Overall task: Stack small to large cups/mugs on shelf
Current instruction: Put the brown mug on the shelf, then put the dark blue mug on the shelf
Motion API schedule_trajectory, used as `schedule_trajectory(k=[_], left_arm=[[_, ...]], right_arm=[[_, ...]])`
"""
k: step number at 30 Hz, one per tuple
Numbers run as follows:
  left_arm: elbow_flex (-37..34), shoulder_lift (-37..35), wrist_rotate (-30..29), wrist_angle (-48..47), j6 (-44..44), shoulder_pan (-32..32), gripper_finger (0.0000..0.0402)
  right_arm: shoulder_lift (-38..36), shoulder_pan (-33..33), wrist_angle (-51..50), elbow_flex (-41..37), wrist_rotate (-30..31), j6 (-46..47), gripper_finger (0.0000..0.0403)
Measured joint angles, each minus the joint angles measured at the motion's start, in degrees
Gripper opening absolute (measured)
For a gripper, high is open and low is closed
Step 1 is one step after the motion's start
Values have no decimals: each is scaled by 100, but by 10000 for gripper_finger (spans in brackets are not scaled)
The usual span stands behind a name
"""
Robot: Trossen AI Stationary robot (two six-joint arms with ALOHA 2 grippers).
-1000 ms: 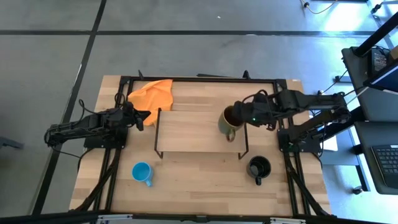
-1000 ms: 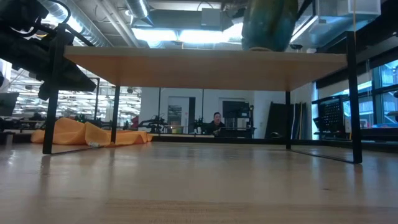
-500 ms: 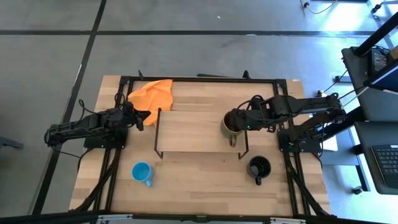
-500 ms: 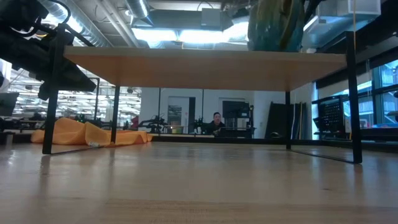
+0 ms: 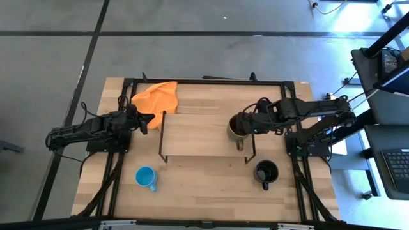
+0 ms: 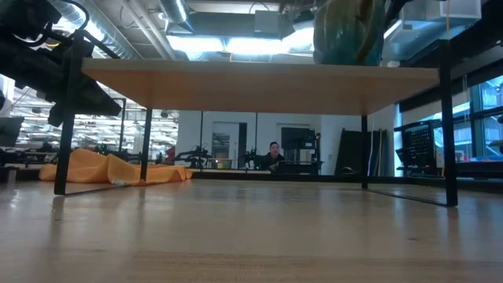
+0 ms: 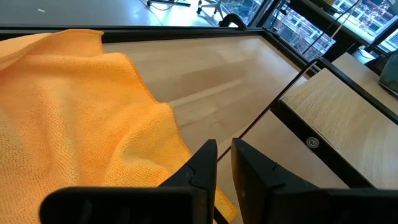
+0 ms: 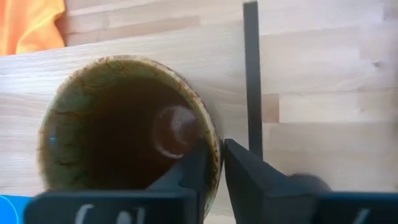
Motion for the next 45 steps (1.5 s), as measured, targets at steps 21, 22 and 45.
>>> schedule_trajectory(k=[21, 22, 45], left_arm=[[0, 0, 2, 7, -3, 0, 42], [0, 0, 4, 10, -4, -1, 42], [-13, 0, 825, 182, 195, -2, 42]], right_arm=[[-182, 11, 267, 4, 306, -357, 135], [-224, 38, 274, 7, 395, -357, 135], [-673, 54, -534, 802, 1444, -1448, 135]])
